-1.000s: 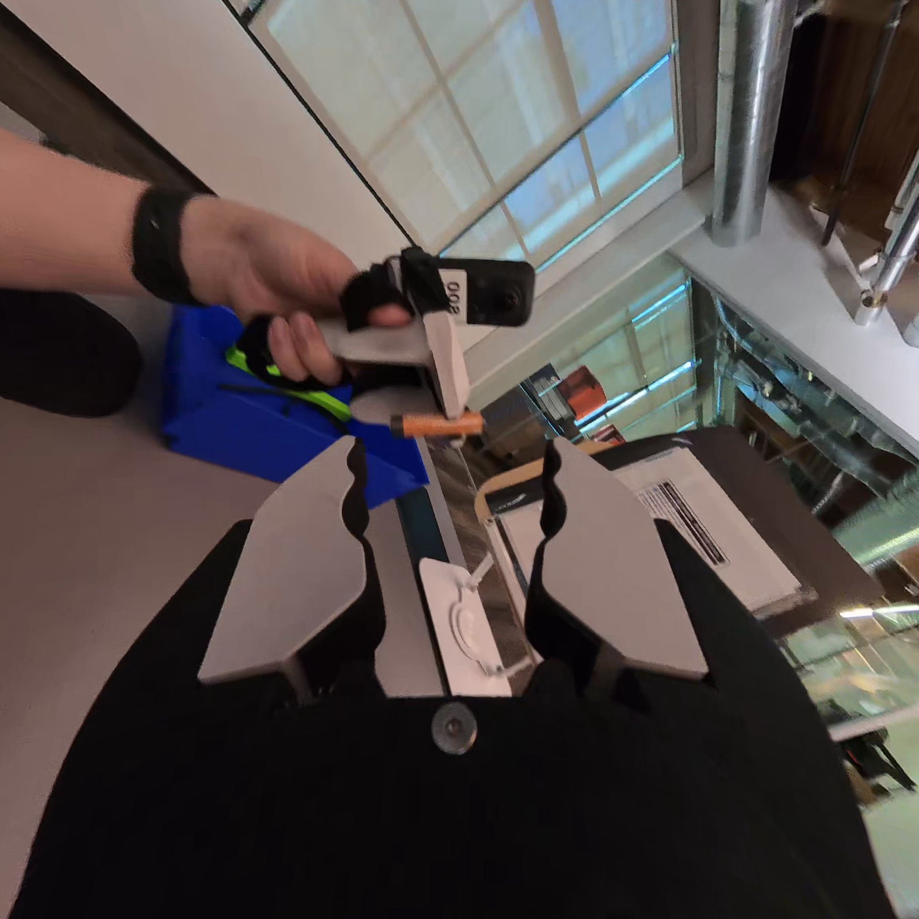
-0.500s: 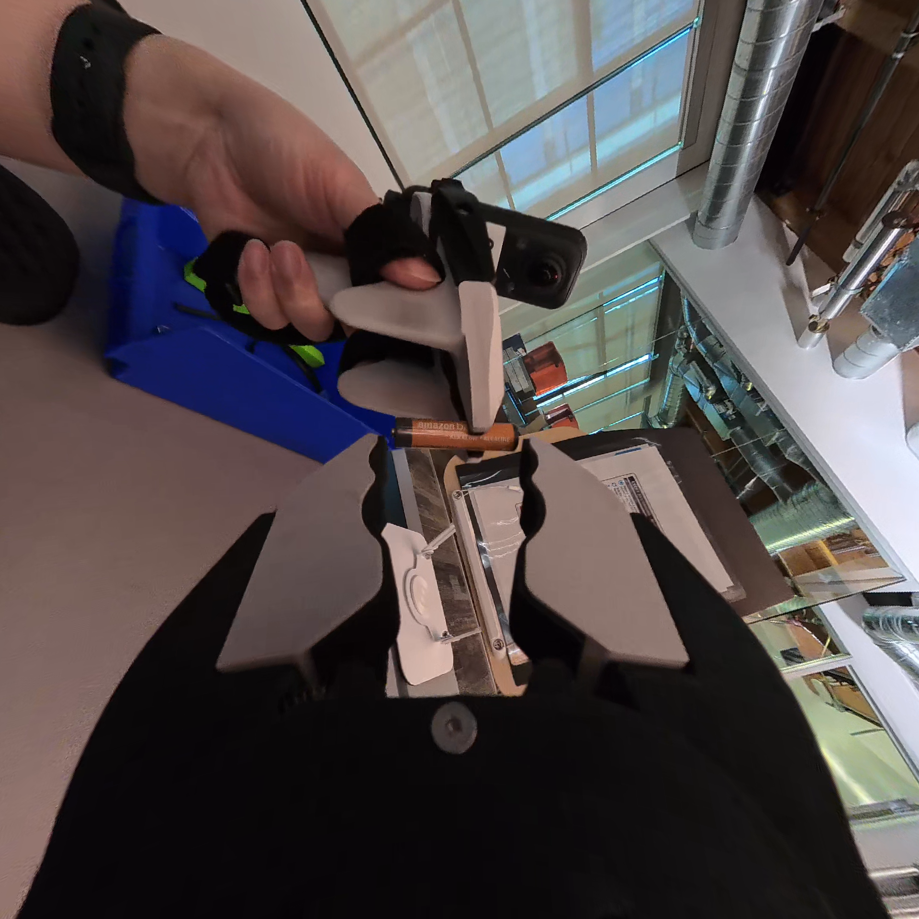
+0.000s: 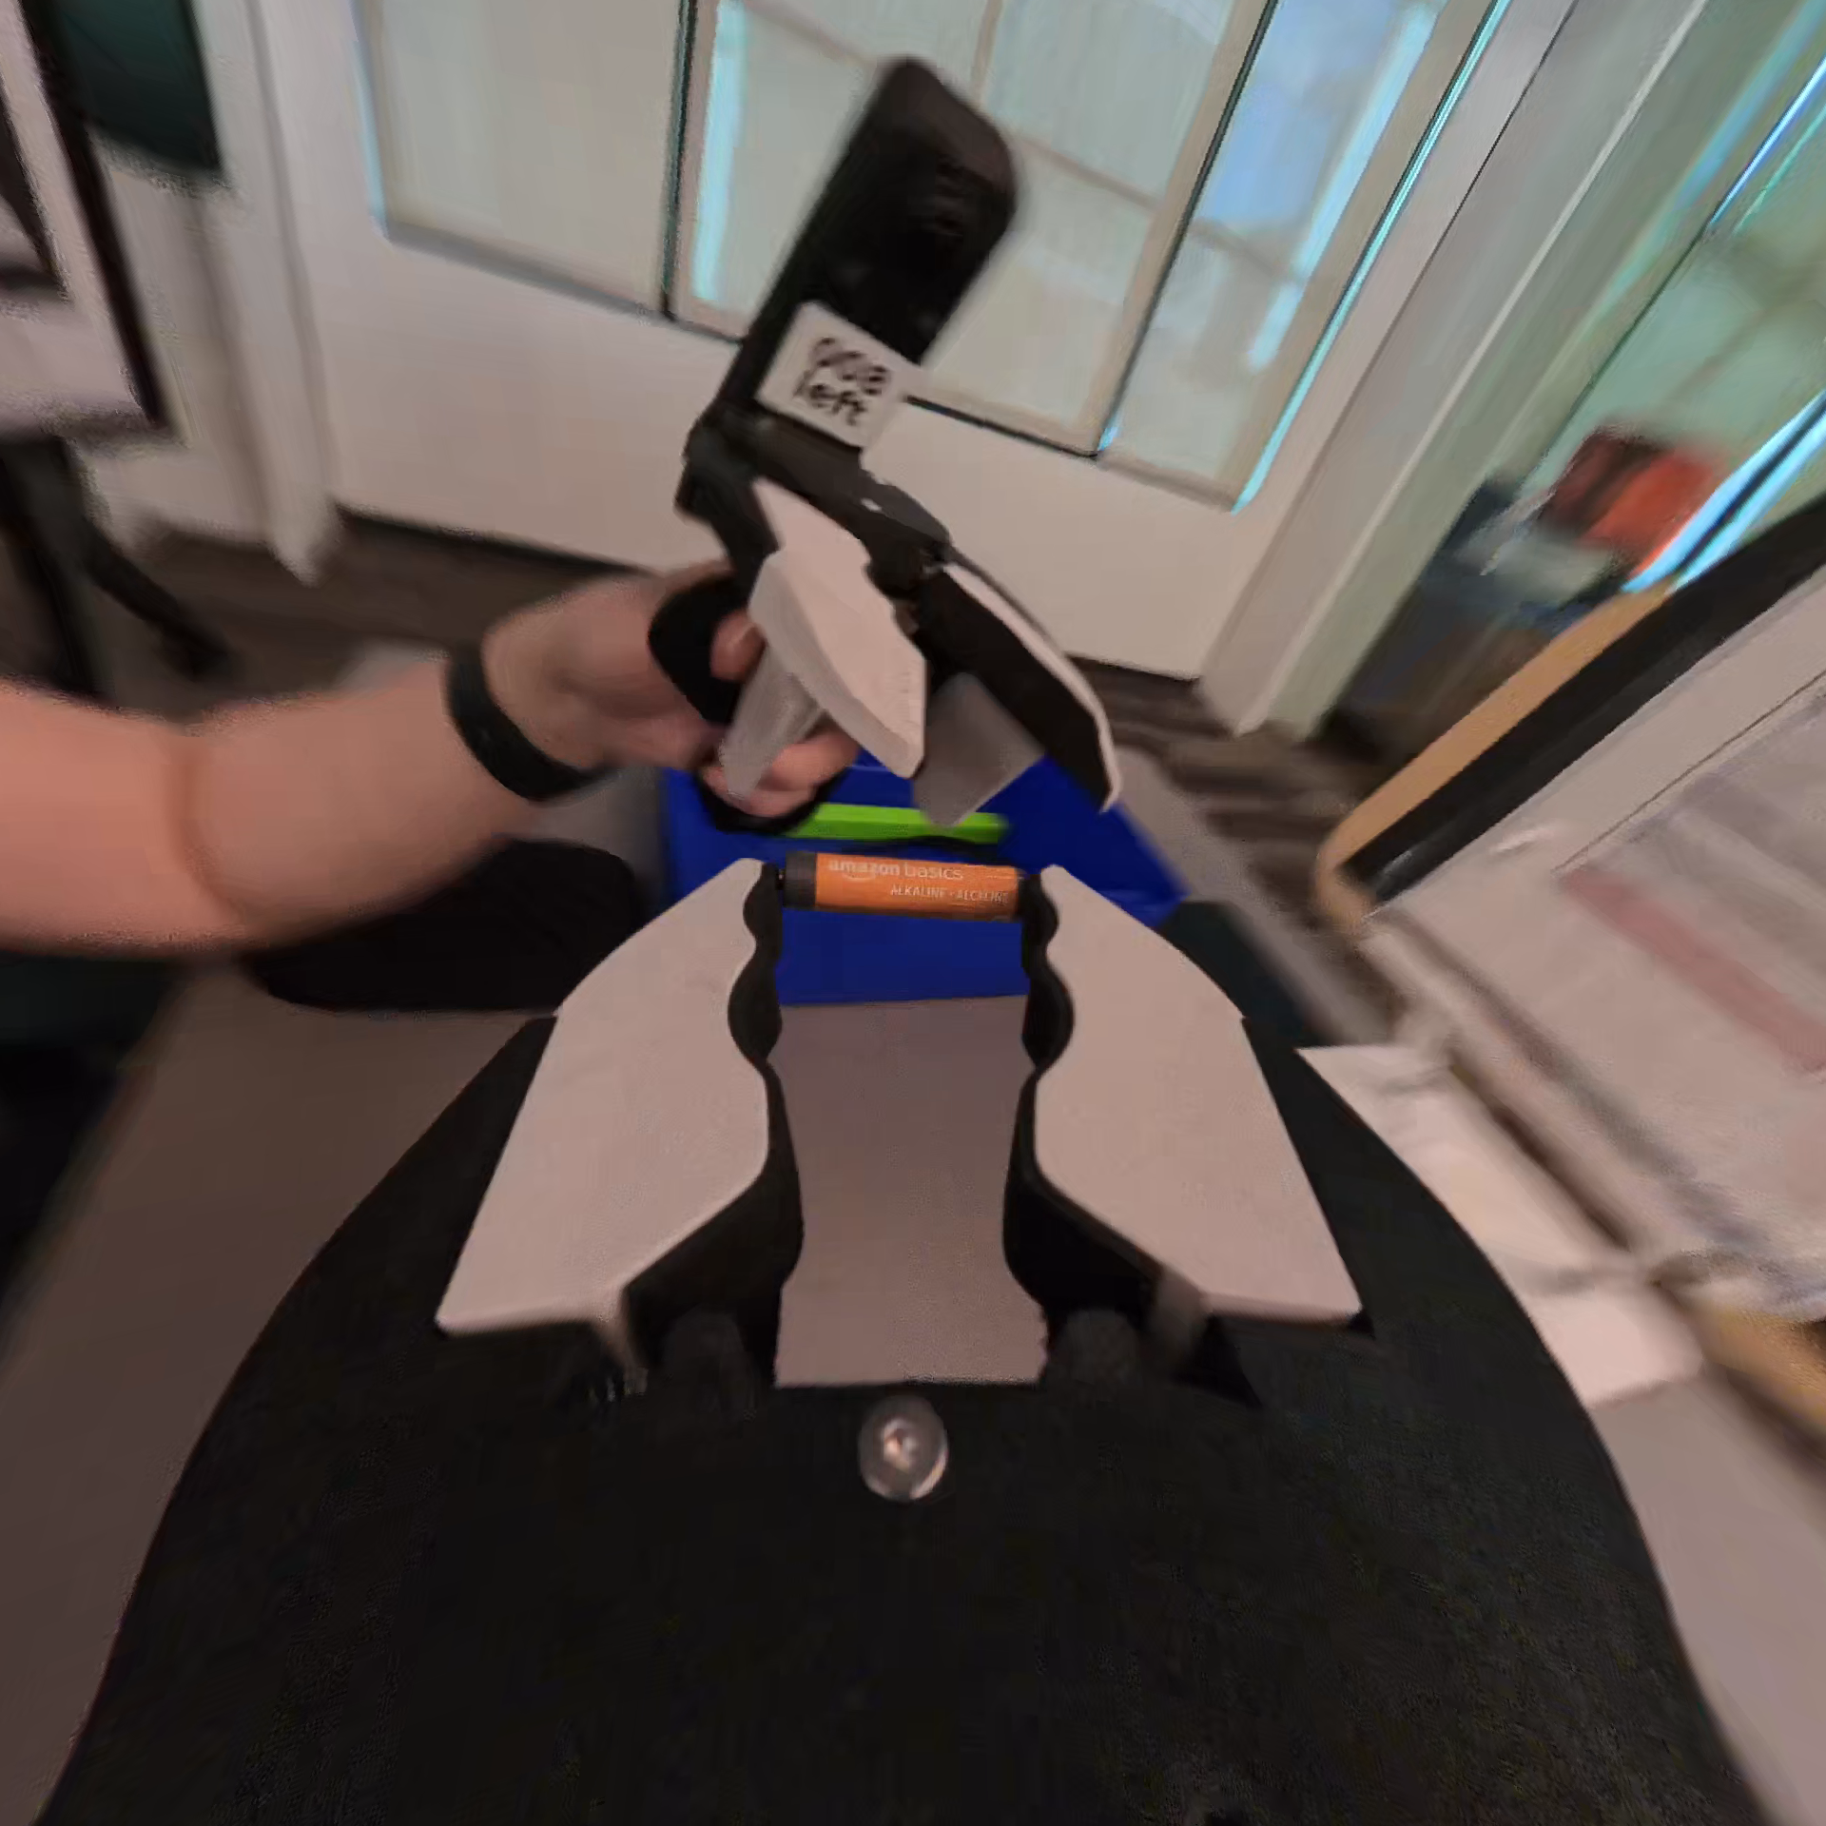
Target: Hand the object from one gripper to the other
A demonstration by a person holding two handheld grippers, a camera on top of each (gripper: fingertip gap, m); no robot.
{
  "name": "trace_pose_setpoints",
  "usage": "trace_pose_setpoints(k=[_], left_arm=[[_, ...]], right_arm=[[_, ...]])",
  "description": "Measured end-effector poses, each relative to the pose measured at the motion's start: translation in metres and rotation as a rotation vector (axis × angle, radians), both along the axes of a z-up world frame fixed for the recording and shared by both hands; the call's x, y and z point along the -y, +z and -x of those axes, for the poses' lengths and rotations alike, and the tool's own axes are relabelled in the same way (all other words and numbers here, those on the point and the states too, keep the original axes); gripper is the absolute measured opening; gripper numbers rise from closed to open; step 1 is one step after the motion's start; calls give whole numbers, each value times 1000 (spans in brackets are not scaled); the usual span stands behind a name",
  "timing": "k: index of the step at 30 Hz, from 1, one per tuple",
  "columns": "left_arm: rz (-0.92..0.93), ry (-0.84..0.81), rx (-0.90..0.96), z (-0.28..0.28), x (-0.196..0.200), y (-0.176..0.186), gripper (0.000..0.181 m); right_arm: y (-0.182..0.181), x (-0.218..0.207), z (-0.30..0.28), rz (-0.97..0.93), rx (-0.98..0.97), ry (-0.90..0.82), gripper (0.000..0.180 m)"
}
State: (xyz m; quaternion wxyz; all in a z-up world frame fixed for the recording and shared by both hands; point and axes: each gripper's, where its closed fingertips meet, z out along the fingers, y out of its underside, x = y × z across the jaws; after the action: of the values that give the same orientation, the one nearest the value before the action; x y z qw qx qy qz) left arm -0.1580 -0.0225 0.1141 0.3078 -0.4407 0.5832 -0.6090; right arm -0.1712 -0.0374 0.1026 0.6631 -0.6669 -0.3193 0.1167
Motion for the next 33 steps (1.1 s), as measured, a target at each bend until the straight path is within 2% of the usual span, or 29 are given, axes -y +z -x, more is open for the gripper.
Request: trace_pose_setpoints(k=[1,5,8,11,18,23,26,28,33], left_arm=[[-78,57,43,1,-8,2,53],[-378,121,148,7,-8,2,57],[-537,131,177,6,6,-5,55],[-640,102,180,3,23,-15,34],[-780,127,155,-3,28,-30,13],[-821,157,144,-7,23,-34,10],[-733,202,168,-5,13,-21,10],[-564,204,168,-1,4,-10,10],[144,99,219,8,-13,23,10]], right_arm=[[1,-2,-4,91,-139,36,47],[7,-3,-11,437,-679,263,47],[0,-6,-13,596,-882,366,47],[-15,-11,-7,683,-894,369,47],[-23,-8,8,730,-837,364,47],[-25,-10,6,692,-789,319,47],[-16,-7,4,591,-717,329,50],[-4,-4,-1,454,-647,312,56],[20,-7,-18,-64,-253,14,58]])
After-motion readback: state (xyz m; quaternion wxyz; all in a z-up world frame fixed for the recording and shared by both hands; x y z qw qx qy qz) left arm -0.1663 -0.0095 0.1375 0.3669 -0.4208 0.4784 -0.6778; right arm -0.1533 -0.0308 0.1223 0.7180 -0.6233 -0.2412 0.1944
